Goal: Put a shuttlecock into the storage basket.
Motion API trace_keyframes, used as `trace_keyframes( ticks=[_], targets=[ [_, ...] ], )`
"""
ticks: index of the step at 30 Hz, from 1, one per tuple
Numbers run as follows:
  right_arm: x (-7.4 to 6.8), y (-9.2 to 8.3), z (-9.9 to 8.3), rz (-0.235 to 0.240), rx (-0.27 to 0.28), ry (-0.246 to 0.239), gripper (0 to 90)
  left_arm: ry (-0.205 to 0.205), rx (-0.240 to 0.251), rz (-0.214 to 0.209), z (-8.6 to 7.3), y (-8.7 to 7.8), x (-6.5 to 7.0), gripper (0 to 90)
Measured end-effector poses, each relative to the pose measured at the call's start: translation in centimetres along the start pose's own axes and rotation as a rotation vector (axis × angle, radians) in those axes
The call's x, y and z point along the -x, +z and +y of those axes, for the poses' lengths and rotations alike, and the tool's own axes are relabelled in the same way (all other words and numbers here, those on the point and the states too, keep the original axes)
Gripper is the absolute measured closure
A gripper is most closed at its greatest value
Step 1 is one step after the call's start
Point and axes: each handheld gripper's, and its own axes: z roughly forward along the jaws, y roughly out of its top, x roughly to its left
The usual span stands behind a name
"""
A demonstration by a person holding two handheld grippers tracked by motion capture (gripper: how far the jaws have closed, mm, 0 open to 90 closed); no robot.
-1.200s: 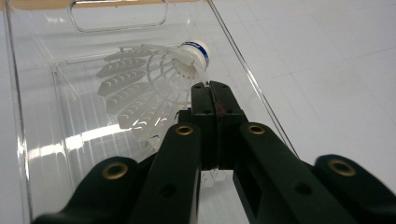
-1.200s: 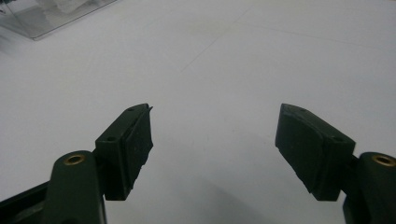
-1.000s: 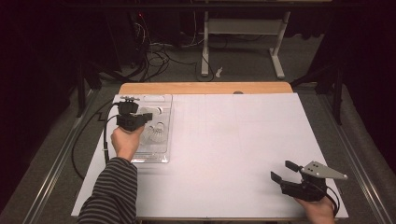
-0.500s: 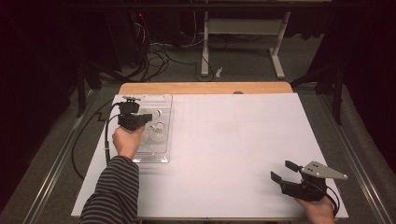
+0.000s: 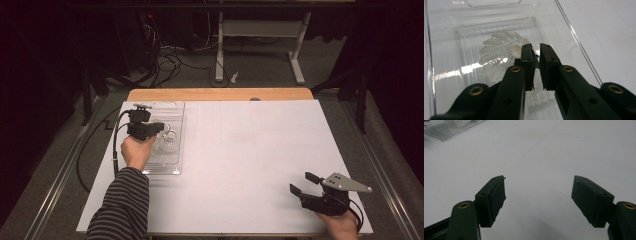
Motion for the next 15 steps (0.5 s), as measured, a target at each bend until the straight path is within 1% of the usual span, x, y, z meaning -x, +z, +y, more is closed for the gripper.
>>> trace_keyframes(
  ticks=[3,7,10,12,15],
  targets=[
    [-0.01,-0.01,0.0,-0.001,0.0,0.001,28.0,0.005,0.005,0.005,-0.04,-0.22,0.03,77.5],
    [-0.01,-0.01,0.01,-0.001,0.0,0.0,28.0,0.021,0.012,0.018,-0.17,-0.53,0.2,72.1],
    [-0.02,-0.01,0.01,-0.001,0.0,0.001,28.0,0.028,0.016,0.016,-0.31,-0.71,0.33,68.4],
    [-0.02,-0.01,0.01,-0.002,0.0,0.001,28.0,0.03,0.021,0.009,-0.41,-0.79,0.39,67.9],
    [-0.02,0.01,0.01,-0.002,-0.001,0.0,28.0,0.036,0.013,0.006,-0.45,-0.82,0.47,67.4]
  ],
)
